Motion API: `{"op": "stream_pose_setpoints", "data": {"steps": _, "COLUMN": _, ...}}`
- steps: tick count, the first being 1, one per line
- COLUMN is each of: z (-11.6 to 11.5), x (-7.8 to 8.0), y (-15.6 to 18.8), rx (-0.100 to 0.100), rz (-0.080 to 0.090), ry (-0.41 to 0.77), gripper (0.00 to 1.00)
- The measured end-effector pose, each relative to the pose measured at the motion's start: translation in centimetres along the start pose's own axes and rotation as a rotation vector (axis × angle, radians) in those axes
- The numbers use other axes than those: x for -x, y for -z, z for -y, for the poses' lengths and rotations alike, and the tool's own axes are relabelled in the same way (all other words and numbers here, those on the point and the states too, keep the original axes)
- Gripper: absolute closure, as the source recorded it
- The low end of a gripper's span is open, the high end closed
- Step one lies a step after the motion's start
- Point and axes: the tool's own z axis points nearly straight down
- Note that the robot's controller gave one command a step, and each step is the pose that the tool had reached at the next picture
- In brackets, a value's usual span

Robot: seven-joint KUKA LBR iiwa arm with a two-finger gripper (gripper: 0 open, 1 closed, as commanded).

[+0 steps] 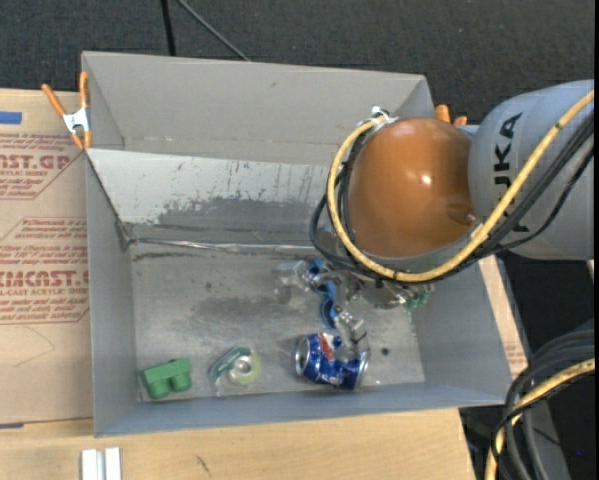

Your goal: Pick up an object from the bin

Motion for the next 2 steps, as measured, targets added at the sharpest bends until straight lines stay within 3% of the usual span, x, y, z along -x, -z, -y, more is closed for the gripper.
{"op": "stream_pose_setpoints", "data": {"steps": 1, "z": 0.4, "x": -2.2, "y": -7.1, "rx": 0.001, "rz": -0.007, "ry": -0.236, "gripper": 0.0}}
{"op": "stream_pose_setpoints", "data": {"steps": 2, "z": 0.2, "x": -2.0, "y": -12.5, "rx": -0.008, "rz": 0.016, "ry": -0.19, "gripper": 0.0}}
